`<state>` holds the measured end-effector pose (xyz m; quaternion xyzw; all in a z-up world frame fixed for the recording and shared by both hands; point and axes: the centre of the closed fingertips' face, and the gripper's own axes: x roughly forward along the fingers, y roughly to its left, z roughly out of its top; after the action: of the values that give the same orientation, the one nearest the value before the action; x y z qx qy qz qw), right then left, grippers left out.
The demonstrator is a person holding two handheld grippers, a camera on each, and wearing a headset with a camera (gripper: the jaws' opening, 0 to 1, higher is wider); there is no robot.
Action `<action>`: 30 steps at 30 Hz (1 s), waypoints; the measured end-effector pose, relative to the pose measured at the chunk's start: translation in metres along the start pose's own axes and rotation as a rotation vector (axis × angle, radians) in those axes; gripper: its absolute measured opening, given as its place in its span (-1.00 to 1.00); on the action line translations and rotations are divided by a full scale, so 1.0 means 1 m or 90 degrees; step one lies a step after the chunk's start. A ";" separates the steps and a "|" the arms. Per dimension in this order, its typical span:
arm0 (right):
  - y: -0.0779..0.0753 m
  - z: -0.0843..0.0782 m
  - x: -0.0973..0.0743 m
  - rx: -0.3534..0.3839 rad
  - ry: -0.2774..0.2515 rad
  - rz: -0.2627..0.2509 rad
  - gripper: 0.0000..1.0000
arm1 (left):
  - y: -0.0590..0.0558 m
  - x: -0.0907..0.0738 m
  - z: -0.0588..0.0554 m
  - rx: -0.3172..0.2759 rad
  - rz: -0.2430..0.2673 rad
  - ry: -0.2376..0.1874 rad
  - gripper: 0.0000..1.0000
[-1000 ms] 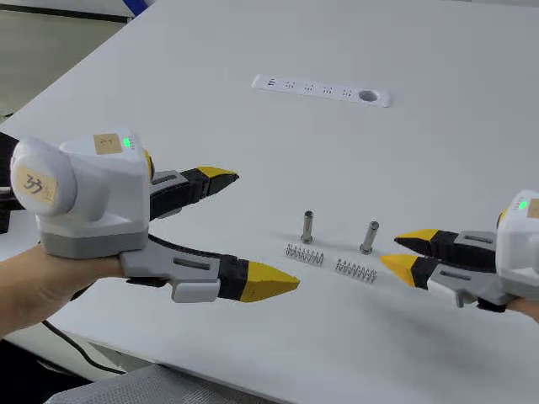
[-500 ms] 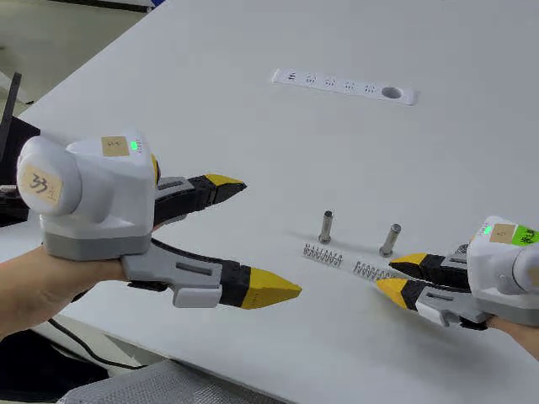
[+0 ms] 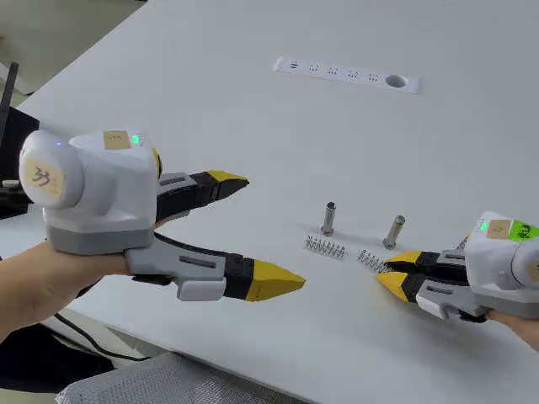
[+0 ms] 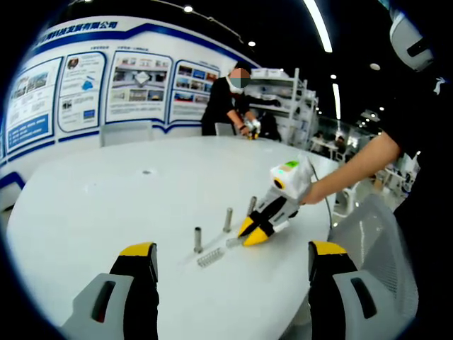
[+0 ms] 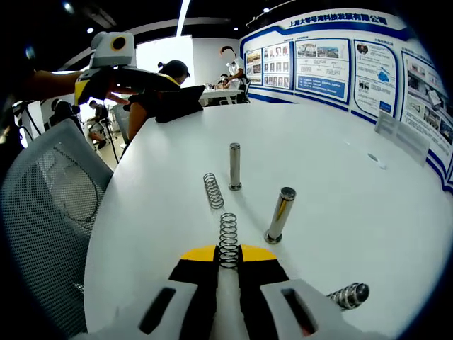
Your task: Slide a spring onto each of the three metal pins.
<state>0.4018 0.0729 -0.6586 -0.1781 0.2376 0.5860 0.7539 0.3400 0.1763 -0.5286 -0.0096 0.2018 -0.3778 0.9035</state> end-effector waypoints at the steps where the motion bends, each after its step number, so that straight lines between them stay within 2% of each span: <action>1: 0.000 0.000 0.001 0.001 -0.001 -0.002 -0.77 | -0.001 0.000 0.002 -0.001 -0.001 -0.004 0.79; 3: 0.001 0.000 0.000 -0.005 -0.005 -0.005 -0.77 | -0.002 0.001 0.005 -0.002 -0.002 -0.009 0.77; 5: 0.001 0.001 0.000 0.002 -0.002 -0.009 -0.78 | -0.002 0.002 0.008 0.015 0.001 -0.009 0.72; 8: 0.006 0.000 -0.006 -0.012 0.003 0.001 -0.79 | -0.006 0.004 0.011 0.020 -0.006 -0.007 0.70; 12: 0.007 0.011 -0.018 0.013 -0.014 0.005 -0.79 | -0.010 0.008 0.013 0.028 -0.009 -0.007 0.70; 16: 0.009 0.025 -0.031 0.002 -0.014 0.012 -0.79 | -0.016 0.015 0.015 0.016 -0.022 -0.011 0.59; 18: 0.011 0.038 -0.040 -0.010 -0.021 0.021 -0.79 | -0.022 0.021 0.017 -0.002 -0.032 -0.026 0.55; 20: 0.014 0.047 -0.046 -0.025 -0.022 0.031 -0.79 | -0.026 0.025 0.017 -0.005 -0.040 -0.025 0.53; 23: 0.024 0.064 -0.056 -0.046 -0.028 0.053 -0.79 | -0.034 0.033 0.019 0.006 -0.046 -0.020 0.43; 25: 0.033 0.077 -0.064 -0.054 -0.036 0.072 -0.79 | -0.041 0.038 0.025 0.010 -0.061 -0.030 0.36; 30: 0.053 0.100 -0.081 -0.084 -0.055 0.101 -0.78 | -0.054 0.049 0.032 0.030 -0.084 -0.033 0.32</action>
<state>0.3488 0.0761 -0.5301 -0.1823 0.1792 0.6652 0.7015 0.3463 0.0997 -0.5076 -0.0116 0.1681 -0.4406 0.8817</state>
